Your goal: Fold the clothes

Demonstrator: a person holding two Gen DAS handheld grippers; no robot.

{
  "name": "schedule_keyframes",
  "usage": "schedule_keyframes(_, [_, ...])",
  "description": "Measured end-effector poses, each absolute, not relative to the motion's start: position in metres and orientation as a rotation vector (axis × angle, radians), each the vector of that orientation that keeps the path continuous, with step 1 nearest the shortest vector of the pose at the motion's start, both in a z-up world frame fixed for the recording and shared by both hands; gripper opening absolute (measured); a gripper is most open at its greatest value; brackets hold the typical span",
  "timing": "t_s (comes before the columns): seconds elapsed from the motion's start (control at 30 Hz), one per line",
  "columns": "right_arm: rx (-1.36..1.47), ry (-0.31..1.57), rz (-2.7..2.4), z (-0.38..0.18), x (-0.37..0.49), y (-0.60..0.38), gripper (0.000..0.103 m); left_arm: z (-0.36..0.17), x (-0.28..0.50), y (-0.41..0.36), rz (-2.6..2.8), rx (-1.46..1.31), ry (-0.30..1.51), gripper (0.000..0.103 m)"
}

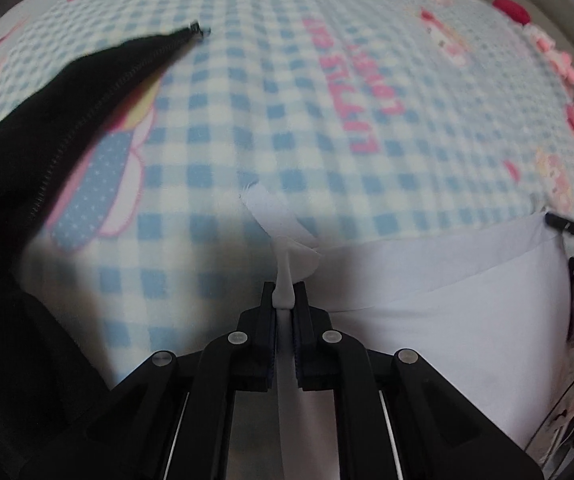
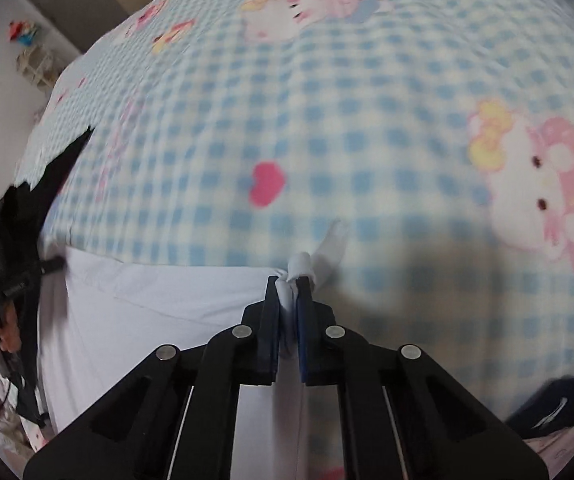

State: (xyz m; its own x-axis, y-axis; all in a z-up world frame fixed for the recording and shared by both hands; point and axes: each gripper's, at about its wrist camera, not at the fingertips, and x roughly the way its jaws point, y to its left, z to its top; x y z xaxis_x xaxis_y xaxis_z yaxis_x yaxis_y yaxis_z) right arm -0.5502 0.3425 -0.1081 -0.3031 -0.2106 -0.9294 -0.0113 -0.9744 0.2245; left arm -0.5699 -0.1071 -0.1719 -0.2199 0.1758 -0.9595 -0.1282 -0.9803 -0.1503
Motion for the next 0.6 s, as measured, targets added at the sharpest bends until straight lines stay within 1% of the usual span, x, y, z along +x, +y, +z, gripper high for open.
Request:
schedule_keyframes(0.03, [1.801,-0.263,-2.446,-0.113,-0.554,0.349,0.006,-0.179,-0.573,-0.104,2.294,-1.847,-0.041,0.012])
schedule_keyframes(0.1, [1.895,-0.173,-2.495,-0.13,-0.563,0.362,0.005,-0.174,-0.577,-0.101,2.291,-1.859,-0.05,0.013])
schedule_keyframes(0.13, [1.921,-0.229,-2.498,-0.133,-0.566,0.371,0.005,-0.166,-0.578,-0.099,2.317,-1.842,-0.055,0.015])
schedule_keyframes(0.17, [1.891,-0.339,-2.51,-0.125,-0.564,0.377,0.007,-0.153,-0.575,-0.099,2.368,-1.795,-0.047,0.018])
schedule_keyframes(0.2, [1.829,-0.423,-2.545,-0.11,-0.56,0.381,0.013,-0.137,-0.568,-0.097,2.425,-1.725,-0.031,0.029])
schedule_keyframes(0.23, [1.759,-0.453,-2.573,-0.095,-0.554,0.379,0.016,-0.121,-0.561,-0.096,2.481,-1.649,-0.013,0.043])
schedule_keyframes(0.27, [1.685,-0.437,-2.594,-0.079,-0.547,0.374,0.02,-0.109,-0.554,-0.094,2.495,-1.59,-0.025,0.045])
schedule_keyframes(0.33, [1.586,-0.391,-2.544,-0.056,-0.532,0.35,0.02,-0.101,-0.54,-0.089,2.369,-1.555,-0.145,0.045])
schedule_keyframes(0.4, [1.601,-0.309,-2.395,-0.056,-0.521,0.317,0.02,-0.111,-0.529,-0.067,2.237,-1.576,-0.196,0.045])
schedule_keyframes(0.47, [1.664,-0.151,-2.261,-0.072,-0.513,0.282,0.02,-0.135,-0.521,-0.043,2.149,-1.633,-0.155,0.045])
schedule_keyframes(0.5, [1.701,-0.071,-2.211,-0.084,-0.51,0.268,0.02,-0.148,-0.52,-0.03,2.121,-1.67,-0.084,0.043])
schedule_keyframes(0.57, [1.785,0.068,-2.157,-0.114,-0.506,0.254,0.016,-0.147,-0.527,-0.027,2.149,-1.676,-0.08,0.042])
schedule_keyframes(0.6, [1.815,0.078,-2.166,-0.125,-0.508,0.259,0.014,-0.143,-0.531,-0.027,2.168,-1.673,-0.094,0.042])
